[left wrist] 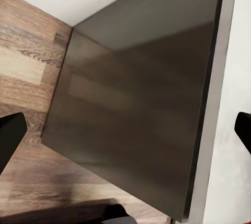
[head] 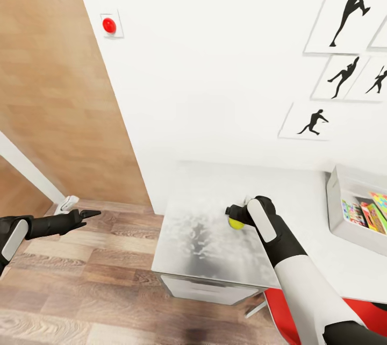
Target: Put all the toys in the child's room - the three board games (two on the bed and one on the table), the two jigsaw puzzles on the table, and the tennis ball on the table - inside the toy box on the table in the child's room.
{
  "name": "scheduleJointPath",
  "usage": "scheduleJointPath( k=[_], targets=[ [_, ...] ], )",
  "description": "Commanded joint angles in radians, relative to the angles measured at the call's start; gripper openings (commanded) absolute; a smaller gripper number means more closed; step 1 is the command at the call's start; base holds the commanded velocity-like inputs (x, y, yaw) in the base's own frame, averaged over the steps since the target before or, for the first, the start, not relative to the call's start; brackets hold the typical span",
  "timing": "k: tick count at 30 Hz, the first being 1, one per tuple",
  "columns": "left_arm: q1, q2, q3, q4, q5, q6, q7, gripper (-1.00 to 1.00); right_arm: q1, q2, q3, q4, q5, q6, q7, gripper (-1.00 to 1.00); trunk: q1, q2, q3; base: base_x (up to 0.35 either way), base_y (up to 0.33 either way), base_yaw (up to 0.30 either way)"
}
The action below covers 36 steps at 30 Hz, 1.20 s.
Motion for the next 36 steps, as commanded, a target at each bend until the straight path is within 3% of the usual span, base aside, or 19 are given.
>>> scheduleJointPath(
  k=[1,6,7,28,36],
  targets=[
    [-0.001,0.000,0.002,0.000,-0.002,0.004,-0.004,1.00,-0.001,0.000,0.001,-0.001,-0.010,0.001,-0.010,1.00,0.001,-0.002,-0.002,-0.002,0.000,0.004],
    [-0.001,0.000,0.002,0.000,-0.002,0.004,-0.004,1.00,-0.001,0.001,0.001,-0.001,-0.011,0.001,-0.010,1.00,0.001,-0.002,-0.002,-0.001,0.000,0.001],
    [-0.001,0.000,0.002,0.000,-0.002,0.004,-0.004,1.00,-0.001,0.001,0.001,0.000,-0.012,0.001,-0.011,-1.00,0.001,-0.002,-0.002,0.000,0.000,0.000],
    [-0.001,0.000,0.002,0.000,-0.002,0.005,-0.005,1.00,0.003,0.000,0.001,0.000,-0.015,0.000,-0.010,-1.00,0.001,-0.002,-0.002,0.000,0.000,0.000],
    [-0.001,0.000,0.002,0.000,-0.002,0.004,-0.006,1.00,0.006,0.000,0.001,-0.007,-0.013,0.000,-0.013,-1.00,0.001,-0.002,0.010,0.000,0.000,0.000]
  ],
)
